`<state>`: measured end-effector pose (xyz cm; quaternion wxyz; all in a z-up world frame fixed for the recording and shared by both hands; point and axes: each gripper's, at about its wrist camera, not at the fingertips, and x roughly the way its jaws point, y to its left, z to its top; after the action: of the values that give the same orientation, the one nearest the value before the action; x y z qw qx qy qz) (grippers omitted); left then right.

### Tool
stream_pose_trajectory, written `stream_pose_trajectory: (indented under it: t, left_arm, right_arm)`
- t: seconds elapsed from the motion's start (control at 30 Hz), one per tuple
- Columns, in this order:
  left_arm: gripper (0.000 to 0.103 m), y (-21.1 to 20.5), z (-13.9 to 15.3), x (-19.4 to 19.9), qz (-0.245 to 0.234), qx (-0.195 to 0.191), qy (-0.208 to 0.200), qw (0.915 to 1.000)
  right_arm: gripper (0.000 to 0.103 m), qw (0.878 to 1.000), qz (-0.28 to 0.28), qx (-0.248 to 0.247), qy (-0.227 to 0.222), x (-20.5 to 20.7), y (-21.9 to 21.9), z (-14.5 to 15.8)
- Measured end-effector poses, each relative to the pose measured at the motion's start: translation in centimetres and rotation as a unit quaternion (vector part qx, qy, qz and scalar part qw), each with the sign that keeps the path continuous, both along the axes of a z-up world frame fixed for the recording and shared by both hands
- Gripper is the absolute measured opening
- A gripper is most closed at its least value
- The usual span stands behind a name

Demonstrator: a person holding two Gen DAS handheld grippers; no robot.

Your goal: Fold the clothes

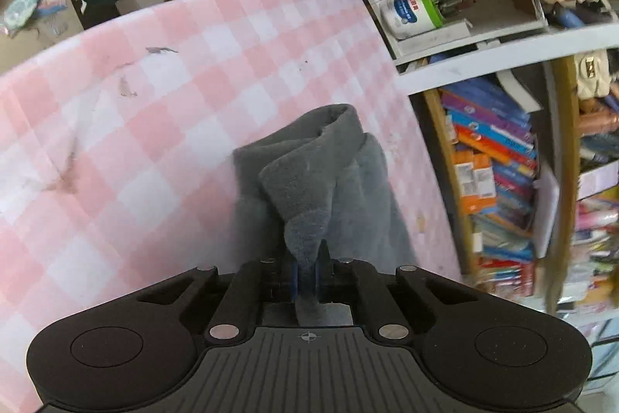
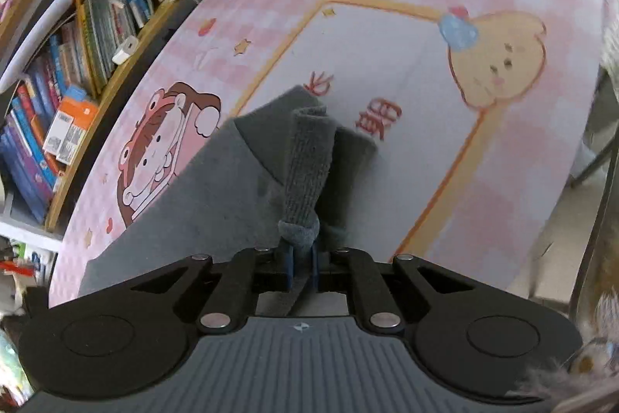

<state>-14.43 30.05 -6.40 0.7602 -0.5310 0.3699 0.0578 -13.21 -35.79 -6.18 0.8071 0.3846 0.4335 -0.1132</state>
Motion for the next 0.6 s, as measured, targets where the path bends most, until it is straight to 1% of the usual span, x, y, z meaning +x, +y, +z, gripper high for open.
stream_pose_trajectory:
  t: [0.03,0.1,0.13,0.17,0.2,0.23,0.27,0.4,0.47,0.53,0.57,0.6]
  left_arm:
    - [0.008,-0.2,0.4,0.1,-0.011,0.017,0.001,0.9998]
    - [0.016,-0.6,1.1,0.4,-0.031,0.051,0.003,0.9982]
    - [0.018,-0.8,1.5,0.3,-0.038,0.073,0.01,0.9965]
    - [0.024,-0.9,1.7,0.2,-0.043,0.092,0.016,0.9947]
    - [0.032,-1.0,1.7,-0.2,-0.039,0.096,0.019,0.9944]
    - [0.034,-1.0,1.7,-0.6,-0.035,0.098,0.021,0.9944]
    - [0.036,-0.8,1.4,-0.9,-0.03,0.087,0.02,0.9956]
    - [0.036,0.0,-0.3,-0.9,0.001,0.036,0.027,0.999]
    - [0.036,0.2,-0.7,-0.6,0.017,0.022,0.028,0.9992]
    - [0.035,0.3,-1.0,-0.1,0.029,0.014,0.022,0.9992]
    - [0.032,0.3,-1.1,0.1,0.032,0.011,0.018,0.9992]
    - [0.031,0.2,-1.3,0.3,0.036,0.007,0.014,0.9992]
  right_arm:
    - [0.011,1.0,0.002,-0.004,-0.001,-0.1,0.0,0.2]
    - [0.018,1.0,0.007,-0.01,-0.004,-0.2,0.1,0.6]
    - [0.022,1.0,0.004,-0.009,-0.004,-0.3,0.0,0.8]
    - [0.026,1.0,0.001,-0.007,-0.005,-0.4,-0.1,1.0]
    - [0.029,1.0,-0.008,-0.005,-0.002,-0.7,-0.2,1.2]
    - [0.037,1.0,-0.017,-0.007,0.003,-0.9,-0.2,1.3]
    - [0.04,1.0,-0.024,-0.009,0.009,-1.1,-0.3,1.4]
    - [0.041,0.999,-0.029,-0.001,0.03,-0.8,-0.3,0.7]
    - [0.041,0.999,-0.034,0.006,0.034,-0.4,-0.4,0.2]
    - [0.039,0.999,-0.035,0.011,0.022,0.2,-0.5,0.0]
    - [0.037,0.999,-0.034,0.012,0.018,0.6,-0.6,-0.1]
    - [0.032,0.999,-0.034,0.013,0.016,1.1,-0.7,-0.2]
